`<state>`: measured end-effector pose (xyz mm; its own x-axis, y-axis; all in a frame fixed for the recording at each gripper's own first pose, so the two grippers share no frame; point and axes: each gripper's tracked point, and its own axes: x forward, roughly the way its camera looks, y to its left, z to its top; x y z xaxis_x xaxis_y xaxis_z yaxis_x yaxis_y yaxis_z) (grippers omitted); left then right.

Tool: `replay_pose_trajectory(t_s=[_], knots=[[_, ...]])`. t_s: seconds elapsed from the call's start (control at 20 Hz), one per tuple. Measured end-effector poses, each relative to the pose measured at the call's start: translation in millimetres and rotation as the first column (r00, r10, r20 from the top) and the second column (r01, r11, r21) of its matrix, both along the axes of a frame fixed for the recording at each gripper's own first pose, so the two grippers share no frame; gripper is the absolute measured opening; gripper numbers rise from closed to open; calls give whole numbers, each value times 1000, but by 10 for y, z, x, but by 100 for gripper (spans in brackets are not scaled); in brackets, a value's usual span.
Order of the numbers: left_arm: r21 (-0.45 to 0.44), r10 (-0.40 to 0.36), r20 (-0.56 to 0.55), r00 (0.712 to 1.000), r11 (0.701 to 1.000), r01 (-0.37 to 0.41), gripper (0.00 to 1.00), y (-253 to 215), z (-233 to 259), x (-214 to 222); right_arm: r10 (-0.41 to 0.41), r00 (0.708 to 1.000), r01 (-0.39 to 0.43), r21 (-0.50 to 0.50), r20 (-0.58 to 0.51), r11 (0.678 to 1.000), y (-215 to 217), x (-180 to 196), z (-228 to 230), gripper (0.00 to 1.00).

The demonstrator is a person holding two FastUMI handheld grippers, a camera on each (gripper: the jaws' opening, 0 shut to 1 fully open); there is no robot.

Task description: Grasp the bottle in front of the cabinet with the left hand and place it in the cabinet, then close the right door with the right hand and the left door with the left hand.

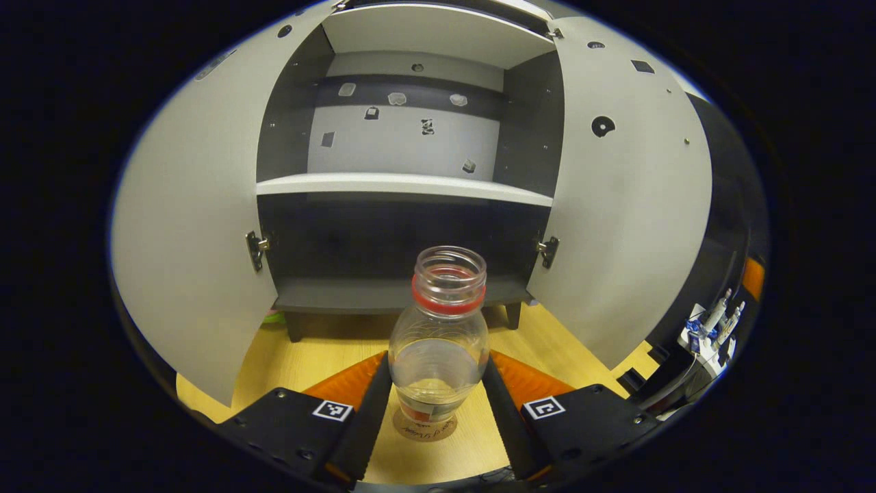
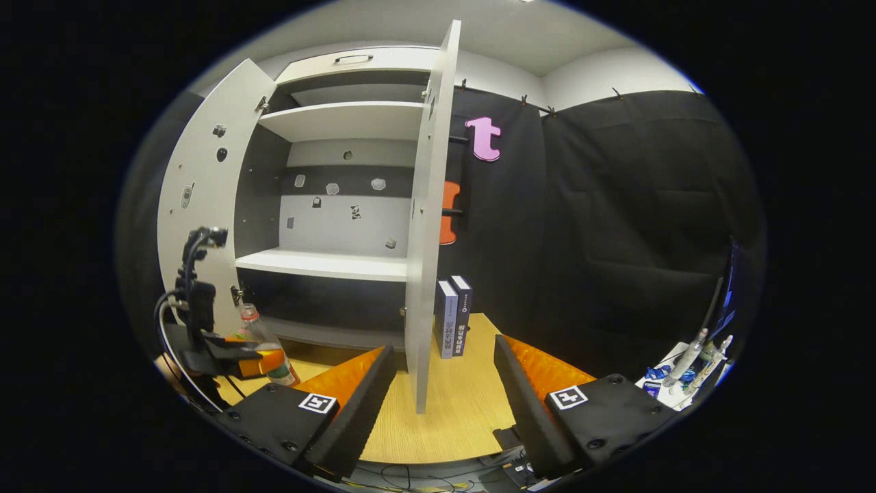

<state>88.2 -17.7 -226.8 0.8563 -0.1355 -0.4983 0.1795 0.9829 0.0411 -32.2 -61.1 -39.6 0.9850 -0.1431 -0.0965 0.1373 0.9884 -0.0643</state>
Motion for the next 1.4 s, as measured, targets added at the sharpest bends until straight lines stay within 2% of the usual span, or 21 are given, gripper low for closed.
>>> replay_pose_trajectory(t_s=[0.4,0.6,0.85,1.1,1.4], knots=[[-39,-30,89,996,999,33,76,-261,899,622,-23,1000,23,7,11,1000,-149,4,25,97],[-2,-71,150,986,997,72,76,-444,1324,1012,-46,999,46,27,3,999,-269,37,-2,97],[-2,-99,224,970,995,102,76,-733,1777,1506,-77,997,77,37,12,996,-441,95,29,97],[3,-114,210,971,993,116,76,-895,1900,1931,-106,994,105,52,18,993,-600,170,61,97],[8,-92,141,986,996,92,76,-919,1720,2456,-129,991,128,61,19,990,-762,255,91,97]])
